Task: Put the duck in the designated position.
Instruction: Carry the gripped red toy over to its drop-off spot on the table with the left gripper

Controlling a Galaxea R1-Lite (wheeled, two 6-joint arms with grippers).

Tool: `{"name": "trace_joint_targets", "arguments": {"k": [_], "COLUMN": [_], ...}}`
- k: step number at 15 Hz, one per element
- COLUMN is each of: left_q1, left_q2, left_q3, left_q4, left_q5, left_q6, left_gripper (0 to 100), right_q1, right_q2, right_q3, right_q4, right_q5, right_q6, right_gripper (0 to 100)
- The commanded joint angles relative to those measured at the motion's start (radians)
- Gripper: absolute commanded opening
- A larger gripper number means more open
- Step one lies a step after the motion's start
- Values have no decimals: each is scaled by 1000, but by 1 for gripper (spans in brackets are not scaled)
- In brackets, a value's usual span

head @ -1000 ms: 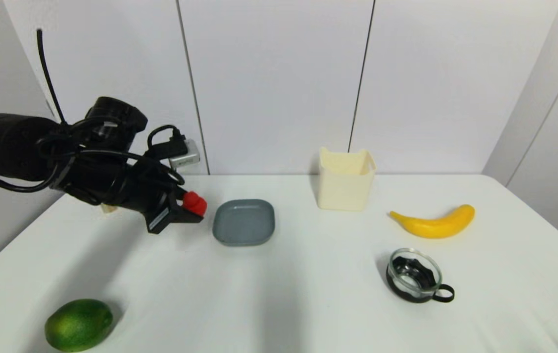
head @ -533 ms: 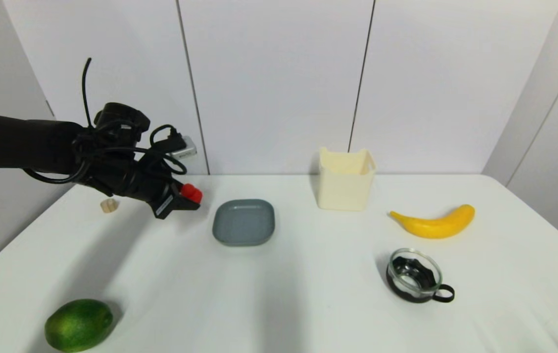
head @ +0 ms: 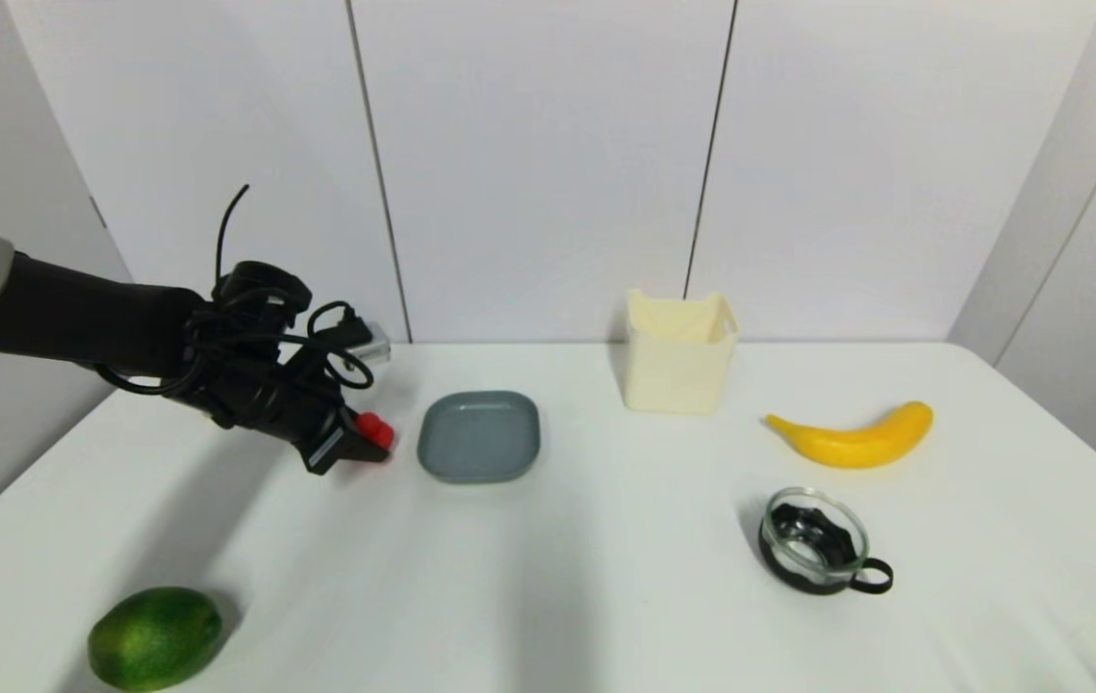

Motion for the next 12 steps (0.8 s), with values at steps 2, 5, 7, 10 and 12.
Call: {"name": "trace_joint_targets", "arguments": {"k": [2, 5, 7, 10, 12], "left_q1": [5, 5, 5, 5, 3], "left_q2": [22, 22, 2, -23, -63], "left_q3": [0, -2, -2, -5, -26], "left_q4": [1, 2, 11, 25, 28], "left_q5": [-2, -4, -2, -4, -7], "left_q6": [4, -8, -8, -30, -30], "left_gripper": [0, 100, 100, 100, 100], "right_q1": [0, 0, 0, 0, 0], "right_q2": [1, 1, 1, 0, 1], "right_q3": [9, 9, 9, 9, 9], "right_q4": [0, 0, 0, 0, 0], "right_q5": [0, 0, 0, 0, 0], "right_q6": [-1, -1, -1, -1, -1], "right_gripper": [100, 100, 100, 100, 100]}}
